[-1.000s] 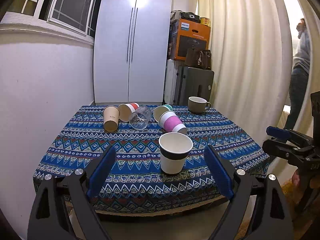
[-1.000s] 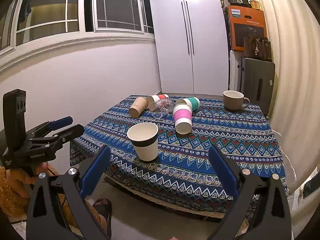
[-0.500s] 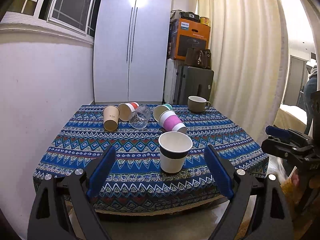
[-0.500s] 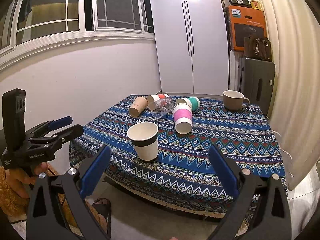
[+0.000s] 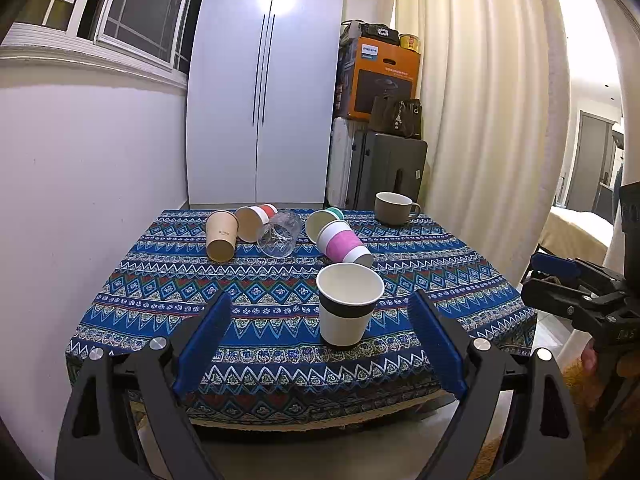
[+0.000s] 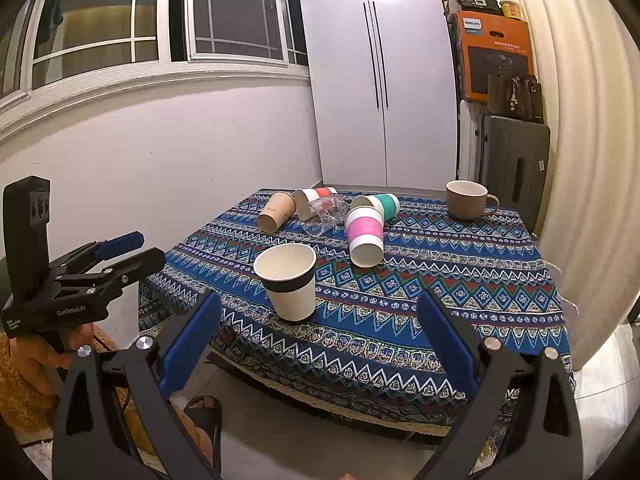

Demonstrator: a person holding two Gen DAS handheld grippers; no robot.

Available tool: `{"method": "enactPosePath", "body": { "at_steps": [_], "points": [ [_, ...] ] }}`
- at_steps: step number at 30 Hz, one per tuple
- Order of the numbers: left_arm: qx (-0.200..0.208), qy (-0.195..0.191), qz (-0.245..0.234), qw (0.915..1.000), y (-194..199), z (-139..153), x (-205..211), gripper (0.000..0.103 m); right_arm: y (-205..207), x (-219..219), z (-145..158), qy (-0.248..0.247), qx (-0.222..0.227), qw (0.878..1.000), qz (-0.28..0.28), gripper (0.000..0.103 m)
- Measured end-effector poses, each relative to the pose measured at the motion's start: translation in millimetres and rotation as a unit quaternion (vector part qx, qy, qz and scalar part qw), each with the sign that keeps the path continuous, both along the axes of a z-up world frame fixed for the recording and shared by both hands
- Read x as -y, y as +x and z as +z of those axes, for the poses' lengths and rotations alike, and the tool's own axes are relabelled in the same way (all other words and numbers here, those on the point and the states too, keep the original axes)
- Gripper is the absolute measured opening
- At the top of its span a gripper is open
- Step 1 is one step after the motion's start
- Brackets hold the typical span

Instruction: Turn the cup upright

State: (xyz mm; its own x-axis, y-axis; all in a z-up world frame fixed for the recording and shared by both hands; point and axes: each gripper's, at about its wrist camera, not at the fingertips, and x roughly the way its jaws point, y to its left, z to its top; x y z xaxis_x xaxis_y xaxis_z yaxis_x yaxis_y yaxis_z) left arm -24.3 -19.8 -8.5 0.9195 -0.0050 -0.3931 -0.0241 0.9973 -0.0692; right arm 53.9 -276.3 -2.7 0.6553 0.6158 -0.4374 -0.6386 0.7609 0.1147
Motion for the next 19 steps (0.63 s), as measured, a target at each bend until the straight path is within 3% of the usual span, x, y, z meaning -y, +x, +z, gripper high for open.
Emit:
{"method": "enactPosePath", "body": {
  "at_steps": [19],
  "points": [
    [0.000,0.003,-0.004,1.0000,-0.5,0.2,0.9,0.087,-0.6,-1.0,-0.6,-0.001,0.001,1.000,-0.001,0.097]
  ]
}}
